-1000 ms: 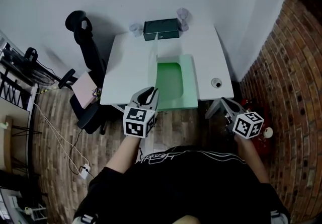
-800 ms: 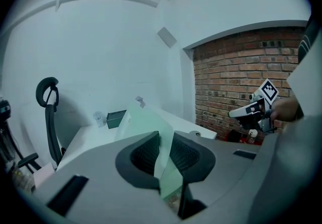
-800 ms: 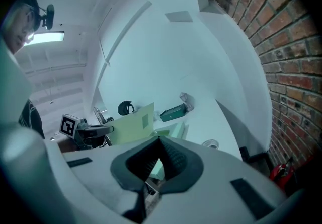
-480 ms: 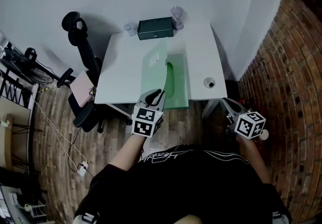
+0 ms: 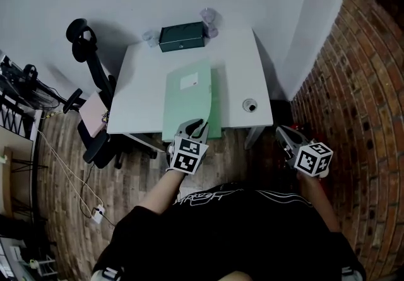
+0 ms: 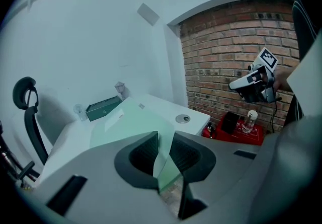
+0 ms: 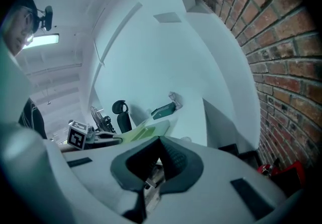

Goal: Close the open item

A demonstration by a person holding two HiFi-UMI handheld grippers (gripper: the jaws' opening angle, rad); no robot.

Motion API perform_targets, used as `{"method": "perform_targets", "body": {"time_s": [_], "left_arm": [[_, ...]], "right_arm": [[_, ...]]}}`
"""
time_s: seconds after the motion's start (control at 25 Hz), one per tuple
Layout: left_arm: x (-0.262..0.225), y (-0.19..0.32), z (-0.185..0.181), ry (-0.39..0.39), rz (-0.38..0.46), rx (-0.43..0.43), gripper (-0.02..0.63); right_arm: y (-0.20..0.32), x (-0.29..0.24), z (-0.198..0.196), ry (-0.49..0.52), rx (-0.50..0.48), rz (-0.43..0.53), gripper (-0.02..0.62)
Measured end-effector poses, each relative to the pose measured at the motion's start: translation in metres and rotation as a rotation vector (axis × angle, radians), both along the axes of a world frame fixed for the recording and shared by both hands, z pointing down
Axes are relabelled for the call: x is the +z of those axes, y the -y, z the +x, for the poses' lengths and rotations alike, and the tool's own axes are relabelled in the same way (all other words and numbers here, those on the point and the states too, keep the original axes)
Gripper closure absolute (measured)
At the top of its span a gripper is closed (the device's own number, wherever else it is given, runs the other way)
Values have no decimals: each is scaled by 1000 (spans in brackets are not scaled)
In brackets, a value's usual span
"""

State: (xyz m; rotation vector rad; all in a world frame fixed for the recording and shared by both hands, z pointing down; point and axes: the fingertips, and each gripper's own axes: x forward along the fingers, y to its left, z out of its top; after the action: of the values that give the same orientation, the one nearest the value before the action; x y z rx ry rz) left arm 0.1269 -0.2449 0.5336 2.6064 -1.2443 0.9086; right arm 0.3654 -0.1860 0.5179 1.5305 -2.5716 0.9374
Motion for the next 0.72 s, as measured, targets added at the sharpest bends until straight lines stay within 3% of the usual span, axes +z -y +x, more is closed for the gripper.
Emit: {"method": "perform_targets", "body": {"time_s": [0.44,0.72], "left_arm": [[52,1,23,81,-110,45,520],[76,1,29,90,-192,67,509]], "right_arm": [[10,10,26,-1,23,-16,591],[19,17,31,2,14,-20,591]]}}
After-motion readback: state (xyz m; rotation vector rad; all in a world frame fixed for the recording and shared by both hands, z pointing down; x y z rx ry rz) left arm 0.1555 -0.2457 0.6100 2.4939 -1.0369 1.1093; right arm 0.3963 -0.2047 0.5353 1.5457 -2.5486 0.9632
